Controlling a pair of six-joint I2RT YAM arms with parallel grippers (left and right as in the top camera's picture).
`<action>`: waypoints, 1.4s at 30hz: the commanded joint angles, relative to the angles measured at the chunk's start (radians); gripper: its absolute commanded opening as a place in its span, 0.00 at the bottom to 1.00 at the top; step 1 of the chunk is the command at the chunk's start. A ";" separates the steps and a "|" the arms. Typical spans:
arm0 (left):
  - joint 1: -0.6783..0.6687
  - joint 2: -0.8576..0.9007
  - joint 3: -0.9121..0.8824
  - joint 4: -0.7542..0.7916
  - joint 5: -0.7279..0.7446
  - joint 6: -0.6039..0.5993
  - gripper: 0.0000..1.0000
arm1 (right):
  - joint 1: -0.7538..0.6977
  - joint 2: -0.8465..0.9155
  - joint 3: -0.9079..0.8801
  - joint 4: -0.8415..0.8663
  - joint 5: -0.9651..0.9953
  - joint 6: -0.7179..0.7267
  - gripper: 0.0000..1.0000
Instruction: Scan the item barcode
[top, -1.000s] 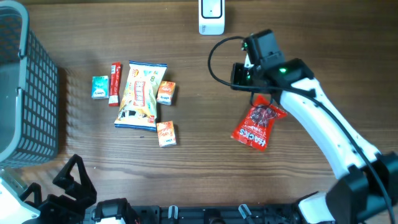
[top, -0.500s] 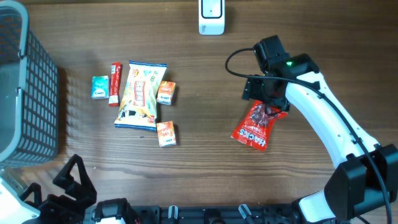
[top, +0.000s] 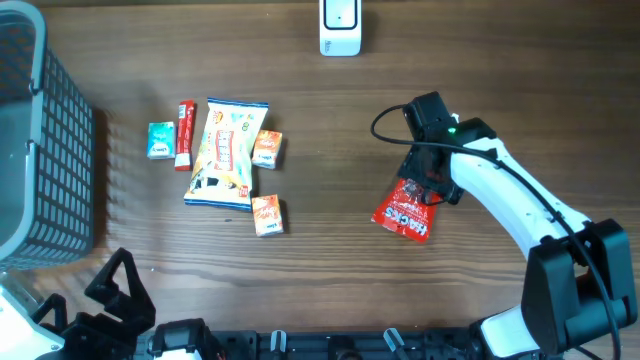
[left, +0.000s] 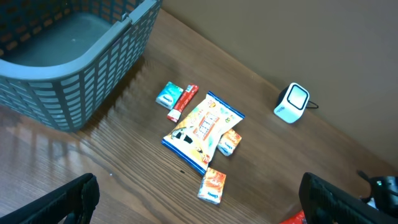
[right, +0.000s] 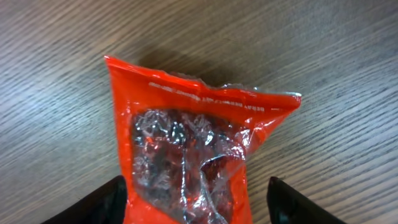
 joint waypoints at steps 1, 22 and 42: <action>0.004 0.000 0.004 0.003 0.011 0.000 1.00 | -0.001 0.035 -0.047 0.041 0.011 0.023 0.70; 0.004 0.000 0.004 0.003 0.011 0.000 1.00 | 0.016 0.097 0.180 0.146 -0.351 -0.351 0.79; 0.004 0.000 0.004 0.003 0.011 0.000 1.00 | 0.189 0.107 0.255 -0.049 -0.023 -0.504 0.90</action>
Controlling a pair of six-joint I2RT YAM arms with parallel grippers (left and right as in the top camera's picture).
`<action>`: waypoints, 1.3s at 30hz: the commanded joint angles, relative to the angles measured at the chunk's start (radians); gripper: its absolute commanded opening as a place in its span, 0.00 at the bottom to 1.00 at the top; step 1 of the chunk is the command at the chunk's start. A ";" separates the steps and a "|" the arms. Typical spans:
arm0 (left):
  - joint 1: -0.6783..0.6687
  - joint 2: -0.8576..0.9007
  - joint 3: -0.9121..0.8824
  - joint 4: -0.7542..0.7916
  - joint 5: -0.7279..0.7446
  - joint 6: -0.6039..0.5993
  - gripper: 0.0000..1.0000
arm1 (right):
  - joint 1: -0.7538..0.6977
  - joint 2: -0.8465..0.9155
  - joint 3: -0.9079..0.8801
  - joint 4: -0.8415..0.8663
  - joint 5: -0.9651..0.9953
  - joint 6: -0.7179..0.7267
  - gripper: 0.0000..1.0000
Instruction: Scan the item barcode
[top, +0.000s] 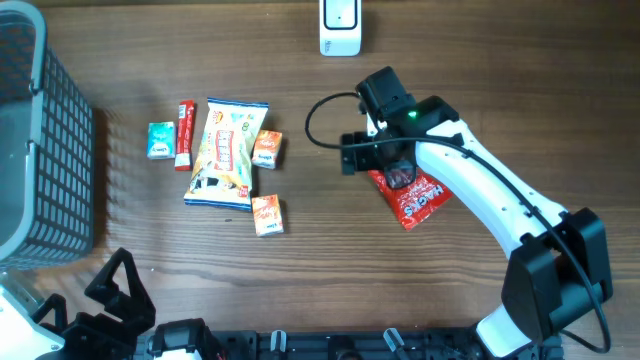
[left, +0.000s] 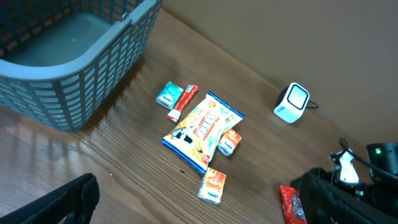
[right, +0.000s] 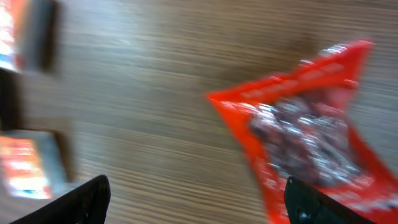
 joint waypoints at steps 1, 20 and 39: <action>0.004 0.000 0.004 0.002 0.011 0.000 1.00 | 0.024 0.021 -0.016 -0.001 0.231 -0.046 0.89; 0.003 0.000 0.004 0.003 0.011 0.000 1.00 | 0.159 0.237 -0.042 0.023 0.583 0.005 0.90; 0.004 0.000 0.004 0.003 0.011 0.000 1.00 | 0.150 0.295 -0.043 0.074 0.653 0.032 0.93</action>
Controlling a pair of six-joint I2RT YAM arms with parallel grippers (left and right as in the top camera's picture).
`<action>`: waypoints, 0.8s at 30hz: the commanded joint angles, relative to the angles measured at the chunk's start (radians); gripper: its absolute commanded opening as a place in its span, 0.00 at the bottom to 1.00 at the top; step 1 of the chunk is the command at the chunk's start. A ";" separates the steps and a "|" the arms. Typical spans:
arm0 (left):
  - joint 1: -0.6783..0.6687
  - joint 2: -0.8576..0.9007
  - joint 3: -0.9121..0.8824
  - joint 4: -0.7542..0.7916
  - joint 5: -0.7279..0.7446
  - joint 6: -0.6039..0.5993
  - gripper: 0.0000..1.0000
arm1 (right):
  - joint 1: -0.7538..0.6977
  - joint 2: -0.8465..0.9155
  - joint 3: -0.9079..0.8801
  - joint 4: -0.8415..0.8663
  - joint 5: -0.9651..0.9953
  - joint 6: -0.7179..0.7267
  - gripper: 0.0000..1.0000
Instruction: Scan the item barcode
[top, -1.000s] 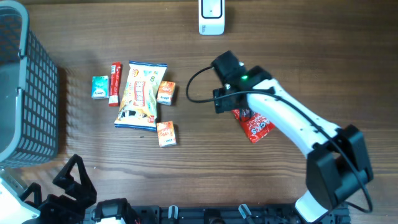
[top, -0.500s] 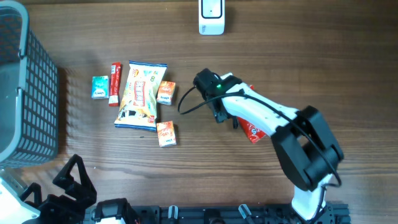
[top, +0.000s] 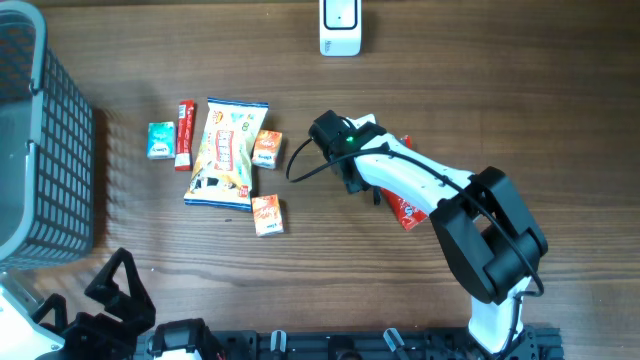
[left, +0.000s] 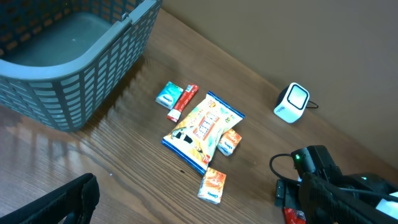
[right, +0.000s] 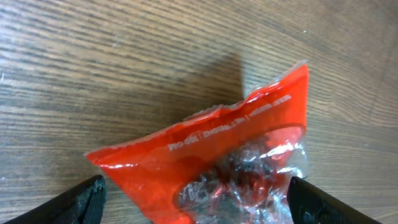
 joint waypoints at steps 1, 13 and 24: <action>0.004 0.000 0.004 0.003 0.011 0.000 1.00 | -0.012 0.046 -0.012 0.004 0.071 0.020 0.93; 0.003 0.000 0.004 0.003 0.011 0.000 1.00 | -0.028 0.091 -0.012 0.000 0.083 0.049 0.55; 0.003 0.000 0.004 0.003 0.011 0.000 1.00 | -0.028 0.083 0.122 -0.117 0.026 0.048 0.09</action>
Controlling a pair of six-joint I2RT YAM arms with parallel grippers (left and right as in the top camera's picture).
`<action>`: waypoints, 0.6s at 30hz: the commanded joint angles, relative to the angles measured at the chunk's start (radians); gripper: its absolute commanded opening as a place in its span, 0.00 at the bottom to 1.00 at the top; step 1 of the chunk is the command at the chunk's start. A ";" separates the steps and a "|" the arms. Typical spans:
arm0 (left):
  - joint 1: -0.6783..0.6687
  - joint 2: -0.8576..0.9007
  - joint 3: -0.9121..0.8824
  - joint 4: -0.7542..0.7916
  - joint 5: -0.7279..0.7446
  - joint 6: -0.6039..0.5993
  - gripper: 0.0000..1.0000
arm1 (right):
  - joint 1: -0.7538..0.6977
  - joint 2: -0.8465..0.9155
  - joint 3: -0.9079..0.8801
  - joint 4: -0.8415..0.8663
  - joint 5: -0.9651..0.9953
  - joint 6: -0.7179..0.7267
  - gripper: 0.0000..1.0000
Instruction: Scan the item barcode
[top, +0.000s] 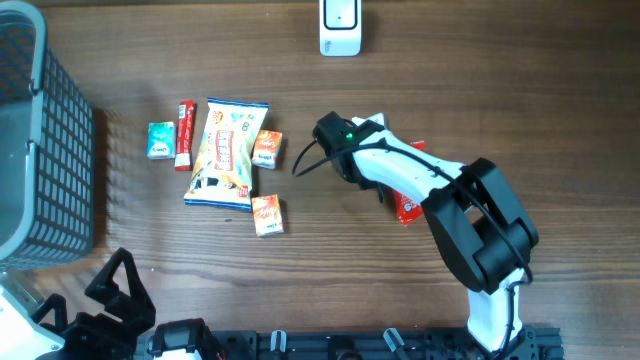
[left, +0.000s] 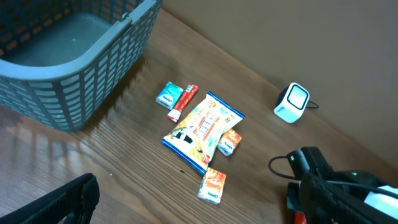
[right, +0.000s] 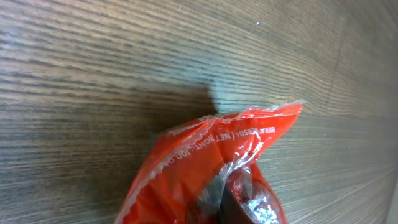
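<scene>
The red snack bag (right: 205, 168) fills the lower part of the right wrist view, crumpled upward, its sealed edge toward the top. My right gripper (right: 225, 210) is shut on it, with one dark finger showing in the fold. From overhead, only bits of the bag (top: 409, 208) show under my right arm (top: 400, 170). The white scanner (top: 340, 26) stands at the table's far edge, and shows too in the left wrist view (left: 292, 102). My left gripper (left: 199, 202) hangs open high over the near left.
A grey basket (top: 30, 140) stands at the left. Right of it lie a large snack bag (top: 226, 152), two orange boxes (top: 267, 215), a teal box (top: 160, 140) and a red stick pack (top: 185, 133).
My right gripper was open over the red bag's sealed edge; now it is shut on the bag, which is bunched up between the fingers. The left arm has not moved.
My right gripper first hung open over the red bag, which lay right of centre. Then the wrist was on the bag's left side and the bag lay turned. Then the open jaws stood at its sealed edge, and now they pinch it.
</scene>
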 joint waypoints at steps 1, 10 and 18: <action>0.004 0.000 0.004 0.003 0.011 0.000 1.00 | -0.004 0.024 0.126 -0.071 -0.109 0.006 0.07; 0.004 0.000 0.004 0.003 0.011 0.000 1.00 | -0.010 0.022 0.472 -0.180 -0.697 -0.183 0.04; 0.003 0.000 0.004 0.003 0.011 0.000 1.00 | -0.115 0.023 0.455 -0.137 -1.194 -0.296 0.04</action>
